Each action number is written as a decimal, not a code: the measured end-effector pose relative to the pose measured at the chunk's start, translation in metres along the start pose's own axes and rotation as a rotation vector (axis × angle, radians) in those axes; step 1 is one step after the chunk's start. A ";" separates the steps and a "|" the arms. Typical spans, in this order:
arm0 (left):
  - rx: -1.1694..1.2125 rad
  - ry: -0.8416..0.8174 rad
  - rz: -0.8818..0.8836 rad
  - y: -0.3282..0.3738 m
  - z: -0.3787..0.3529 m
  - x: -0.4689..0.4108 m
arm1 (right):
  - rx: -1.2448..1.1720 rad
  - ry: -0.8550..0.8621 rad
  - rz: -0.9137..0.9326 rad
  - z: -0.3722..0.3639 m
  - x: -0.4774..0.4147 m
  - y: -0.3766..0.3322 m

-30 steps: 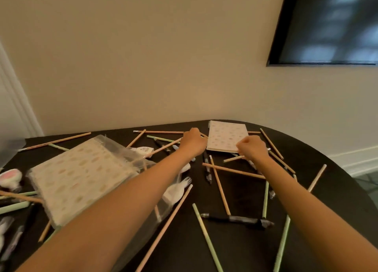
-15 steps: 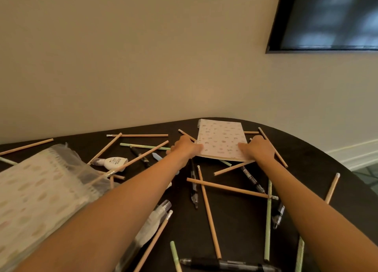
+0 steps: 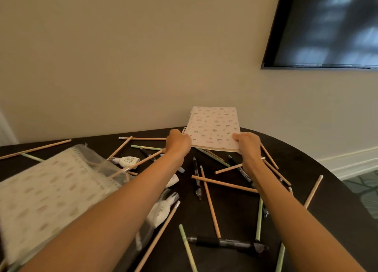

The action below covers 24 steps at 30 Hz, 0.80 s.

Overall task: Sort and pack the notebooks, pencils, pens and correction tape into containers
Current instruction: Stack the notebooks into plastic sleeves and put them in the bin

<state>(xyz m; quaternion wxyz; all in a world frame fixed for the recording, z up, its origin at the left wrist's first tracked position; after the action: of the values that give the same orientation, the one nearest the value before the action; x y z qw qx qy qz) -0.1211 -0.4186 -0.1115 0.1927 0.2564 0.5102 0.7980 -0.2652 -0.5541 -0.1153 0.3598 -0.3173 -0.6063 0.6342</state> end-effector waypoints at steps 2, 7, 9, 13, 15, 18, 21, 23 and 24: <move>0.038 0.002 -0.006 0.005 0.018 0.021 | -0.222 -0.072 -0.045 -0.009 0.020 -0.007; 0.202 0.017 -0.071 -0.003 0.078 0.075 | -0.610 -0.329 -0.098 -0.038 0.083 -0.027; 0.316 0.036 -0.109 -0.013 0.100 0.094 | -0.609 -0.394 -0.117 -0.051 0.106 -0.033; 0.554 0.077 -0.139 -0.038 0.134 0.139 | -0.621 -0.409 -0.138 -0.083 0.156 -0.037; 0.639 0.037 -0.122 -0.053 0.139 0.157 | -0.681 -0.411 -0.132 -0.105 0.183 -0.032; 0.621 0.017 -0.131 -0.071 0.137 0.175 | -0.755 -0.469 -0.078 -0.135 0.215 -0.018; 0.630 0.019 -0.175 -0.086 0.146 0.187 | -0.812 -0.557 -0.058 -0.147 0.234 -0.011; 0.646 -0.013 -0.184 -0.090 0.160 0.194 | -0.874 -0.538 -0.061 -0.141 0.238 -0.009; 0.640 -0.027 -0.176 -0.093 0.168 0.198 | -0.912 -0.501 -0.067 -0.135 0.237 -0.007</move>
<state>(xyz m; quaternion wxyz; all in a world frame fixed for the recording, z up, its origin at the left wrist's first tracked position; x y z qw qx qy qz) -0.1718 -0.1481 -0.0955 0.1774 0.2695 0.7525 0.5741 -0.2796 -0.2816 -0.1085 0.0490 -0.2610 -0.8982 0.3502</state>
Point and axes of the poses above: each hand's wrist, its own x-axis away from the middle knuckle, its own z-axis out of the back of the hand, y = z × x, the point moved 5 cm from there along -x, towards the middle knuckle, and after that the axes turned 11 degrees about -y, right-handed, at the moved point
